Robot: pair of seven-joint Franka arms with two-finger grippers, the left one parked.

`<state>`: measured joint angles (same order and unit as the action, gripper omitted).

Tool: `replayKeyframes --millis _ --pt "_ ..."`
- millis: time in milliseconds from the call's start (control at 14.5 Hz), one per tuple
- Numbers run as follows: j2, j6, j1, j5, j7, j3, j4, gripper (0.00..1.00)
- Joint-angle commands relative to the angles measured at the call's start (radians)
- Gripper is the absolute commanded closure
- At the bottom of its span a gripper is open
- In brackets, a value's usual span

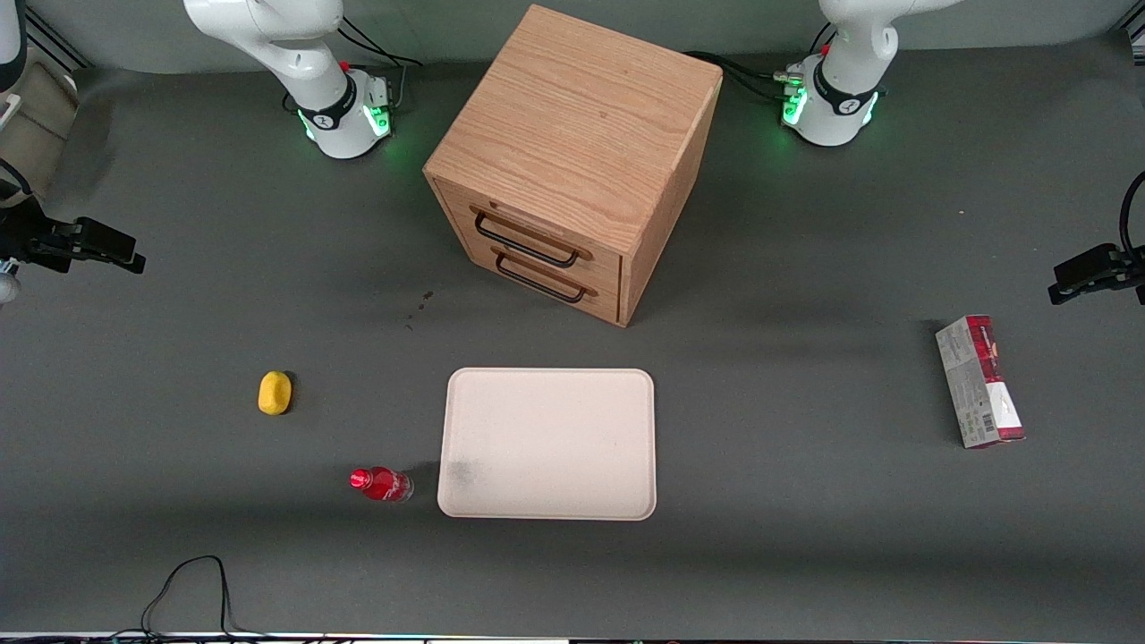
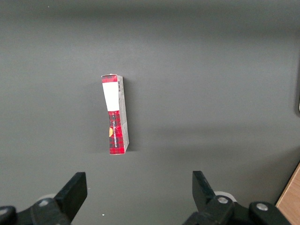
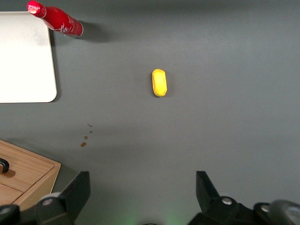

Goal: Place coke bottle on tray
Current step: 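Move the right gripper out and down toward the red Coca-Cola bottle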

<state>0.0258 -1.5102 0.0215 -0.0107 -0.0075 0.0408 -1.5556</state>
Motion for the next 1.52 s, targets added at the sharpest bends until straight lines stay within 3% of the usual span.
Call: replayKeyframes --millis 0,690,1103,1310,1448 --pt "-0.007 0.001 -0.011 0.015 0.026 0.007 0.002 0.0" --pt "0.025 0.001 -0.037 0.017 0.035 0.001 0.025 0.0" --pt "0.279 0.011 -0.199 0.015 0.173 0.001 0.331 0.0" --pt "0.495 0.048 -0.216 0.014 0.175 -0.048 0.625 0.0" --pt "0.589 0.042 -0.216 0.014 0.178 -0.084 0.707 0.0"
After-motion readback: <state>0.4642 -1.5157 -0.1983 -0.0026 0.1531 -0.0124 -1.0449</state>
